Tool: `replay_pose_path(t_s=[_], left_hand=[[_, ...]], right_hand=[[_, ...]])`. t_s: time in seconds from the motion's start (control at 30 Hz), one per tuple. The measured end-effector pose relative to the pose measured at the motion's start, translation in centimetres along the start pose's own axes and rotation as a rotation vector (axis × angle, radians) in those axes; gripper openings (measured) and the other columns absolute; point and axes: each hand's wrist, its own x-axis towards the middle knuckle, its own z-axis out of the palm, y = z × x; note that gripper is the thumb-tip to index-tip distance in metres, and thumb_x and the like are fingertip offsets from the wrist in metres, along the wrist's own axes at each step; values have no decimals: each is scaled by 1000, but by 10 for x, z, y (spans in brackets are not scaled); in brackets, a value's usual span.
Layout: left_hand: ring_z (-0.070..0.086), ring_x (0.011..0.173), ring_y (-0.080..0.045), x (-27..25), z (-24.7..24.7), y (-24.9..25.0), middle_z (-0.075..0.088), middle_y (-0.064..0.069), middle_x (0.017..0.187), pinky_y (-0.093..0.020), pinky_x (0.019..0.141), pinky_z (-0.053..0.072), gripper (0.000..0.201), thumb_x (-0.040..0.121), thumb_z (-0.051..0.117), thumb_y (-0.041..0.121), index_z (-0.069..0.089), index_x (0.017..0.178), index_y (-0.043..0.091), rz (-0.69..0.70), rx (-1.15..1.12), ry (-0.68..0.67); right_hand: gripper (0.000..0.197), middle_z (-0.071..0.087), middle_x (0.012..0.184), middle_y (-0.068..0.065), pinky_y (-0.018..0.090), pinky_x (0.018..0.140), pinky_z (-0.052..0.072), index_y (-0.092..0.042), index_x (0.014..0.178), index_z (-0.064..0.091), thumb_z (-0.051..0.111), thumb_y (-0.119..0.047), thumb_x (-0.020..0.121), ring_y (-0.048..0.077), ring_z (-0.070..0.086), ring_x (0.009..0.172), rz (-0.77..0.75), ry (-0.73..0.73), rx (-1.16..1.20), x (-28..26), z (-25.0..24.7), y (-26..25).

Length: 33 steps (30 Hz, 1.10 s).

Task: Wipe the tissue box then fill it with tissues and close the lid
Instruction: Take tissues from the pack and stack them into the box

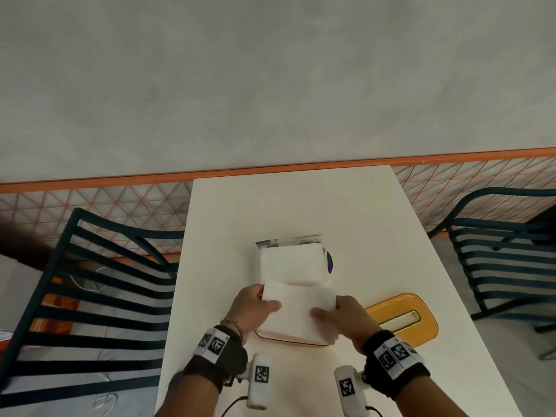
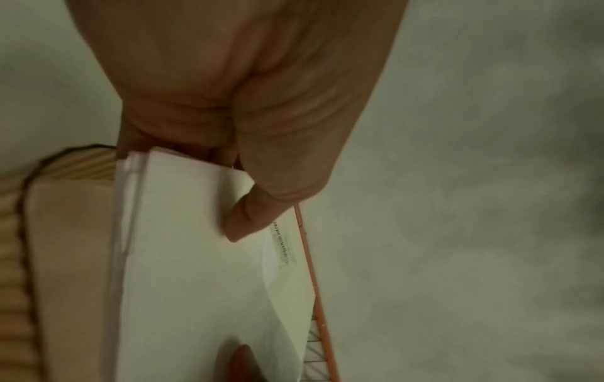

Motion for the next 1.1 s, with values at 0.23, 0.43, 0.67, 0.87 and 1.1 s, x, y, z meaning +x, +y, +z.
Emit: replay_pose_path(t_s=[0.23, 0.43, 0.67, 0.87, 1.1], left_hand=[[66, 98, -16, 6, 16, -15, 72, 1, 110, -19, 78, 48, 37, 85, 62, 11, 62, 122, 16, 87, 424, 130], [66, 106, -28, 6, 30, -15, 65, -11, 118, -33, 86, 54, 51, 90, 60, 4, 40, 136, 13, 114, 683, 149], [64, 109, -25, -2, 31, -15, 58, -7, 129, -31, 87, 52, 56, 90, 59, 6, 38, 141, 15, 208, 734, 192], [55, 124, -13, 0, 39, -14, 58, 10, 136, -28, 102, 47, 32, 95, 59, 24, 61, 127, 31, 499, 799, 48], [25, 150, -30, 41, 86, -18, 26, 3, 164, -55, 113, 37, 47, 103, 45, 31, 41, 149, 35, 508, 1449, -512]], right_hand=[[29, 68, 105, 7, 28, 80, 50, -7, 112, 66, 63, -27, 91, 25, 63, 98, -44, 169, -589, 15, 25, -1], [33, 67, 120, 11, 32, 89, 55, -8, 118, 62, 62, -28, 91, 28, 66, 107, -33, 226, -767, 18, 40, -1], [36, 67, 117, 10, 28, 88, 53, -8, 121, 63, 64, -33, 95, 25, 68, 106, -77, 320, -862, -1, 38, -7], [34, 73, 107, 6, 31, 80, 54, -14, 117, 64, 74, -27, 88, 23, 69, 98, -68, 480, -707, -18, 13, 9], [23, 76, 94, 5, 38, 75, 64, -13, 104, 75, 76, -20, 82, 19, 74, 74, 9, 408, -530, -2, 8, 26]])
